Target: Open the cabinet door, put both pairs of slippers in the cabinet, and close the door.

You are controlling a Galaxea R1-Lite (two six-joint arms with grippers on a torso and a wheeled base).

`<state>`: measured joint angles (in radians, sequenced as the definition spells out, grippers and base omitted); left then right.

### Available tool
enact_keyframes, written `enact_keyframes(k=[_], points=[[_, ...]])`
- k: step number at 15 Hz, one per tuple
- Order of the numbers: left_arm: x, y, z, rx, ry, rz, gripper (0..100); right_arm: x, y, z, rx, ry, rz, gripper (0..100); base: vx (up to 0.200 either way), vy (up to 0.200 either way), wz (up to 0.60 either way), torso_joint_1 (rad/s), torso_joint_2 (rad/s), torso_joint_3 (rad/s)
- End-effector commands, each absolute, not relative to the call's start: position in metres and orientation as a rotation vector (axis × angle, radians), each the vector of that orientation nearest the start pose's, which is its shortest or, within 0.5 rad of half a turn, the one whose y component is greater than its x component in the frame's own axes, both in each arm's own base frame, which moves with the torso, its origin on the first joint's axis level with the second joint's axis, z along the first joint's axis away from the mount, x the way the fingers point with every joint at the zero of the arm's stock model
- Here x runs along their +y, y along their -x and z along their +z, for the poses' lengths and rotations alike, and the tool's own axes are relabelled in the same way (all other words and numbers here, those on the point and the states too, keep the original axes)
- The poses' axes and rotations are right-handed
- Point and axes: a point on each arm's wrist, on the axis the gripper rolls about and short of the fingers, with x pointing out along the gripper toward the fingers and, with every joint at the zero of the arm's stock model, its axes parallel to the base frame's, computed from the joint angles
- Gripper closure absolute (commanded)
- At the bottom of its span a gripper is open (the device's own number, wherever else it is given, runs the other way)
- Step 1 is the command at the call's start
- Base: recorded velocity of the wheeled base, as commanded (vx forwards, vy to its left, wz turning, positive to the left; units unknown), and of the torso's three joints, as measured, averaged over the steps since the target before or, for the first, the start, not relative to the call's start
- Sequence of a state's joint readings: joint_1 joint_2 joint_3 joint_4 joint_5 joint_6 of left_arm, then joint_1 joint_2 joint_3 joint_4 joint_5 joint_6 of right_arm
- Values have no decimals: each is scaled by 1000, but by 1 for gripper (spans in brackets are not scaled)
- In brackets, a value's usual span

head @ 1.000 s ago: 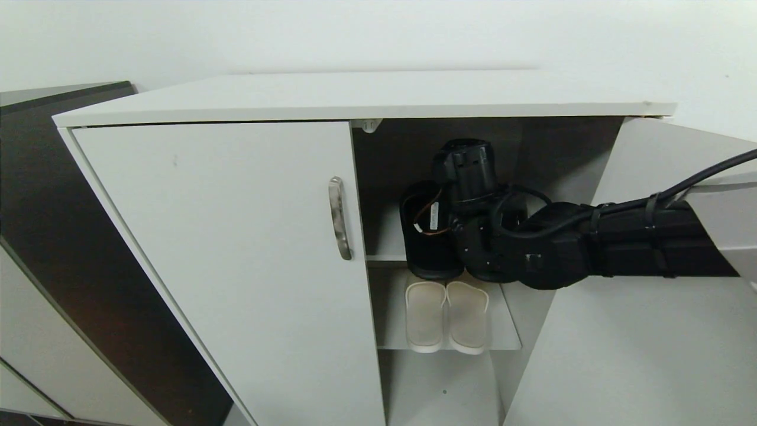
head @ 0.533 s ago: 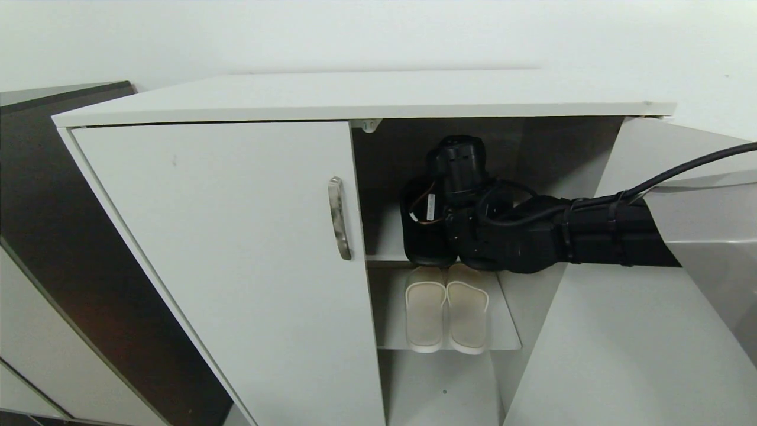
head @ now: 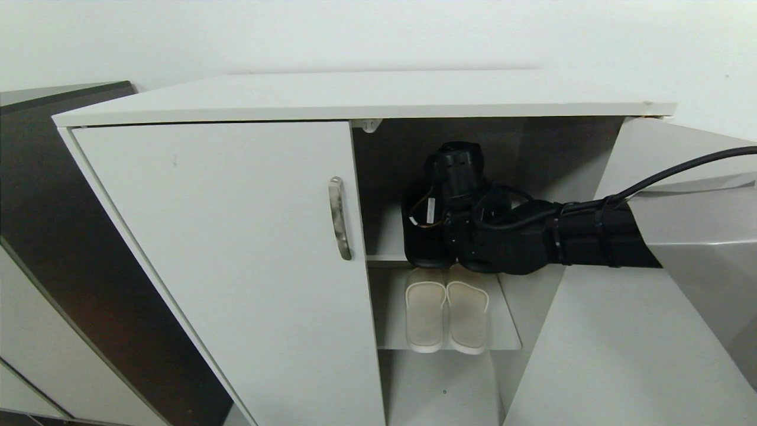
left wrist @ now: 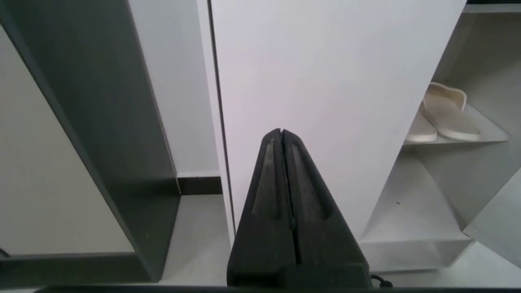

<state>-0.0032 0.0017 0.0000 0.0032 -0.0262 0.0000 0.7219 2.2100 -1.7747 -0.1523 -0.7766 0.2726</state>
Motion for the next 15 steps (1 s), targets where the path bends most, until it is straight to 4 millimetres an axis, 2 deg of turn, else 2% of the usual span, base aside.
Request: enact_keyframes(k=[1,4,9,11,15], points=[[-1,23,75,6,0,-29,100,294,-357,207,201,-77,-81,0,0,0,0,0,0,0],[-1,23,75,6,0,-29,100,295,-352,204,213,-64,-75,0,0,0,0,0,0,0],[-1,23,75,6,0,-29,100,290,-325,215,221,-49,-52,0,0,0,0,0,0,0],[-1,23,75,6,0,-29,100,284,-301,227,215,-54,-32,0,0,0,0,0,0,0],[-1,23,75,6,0,-29,100,276,-242,235,233,-67,62,0,0,0,0,0,0,0]])
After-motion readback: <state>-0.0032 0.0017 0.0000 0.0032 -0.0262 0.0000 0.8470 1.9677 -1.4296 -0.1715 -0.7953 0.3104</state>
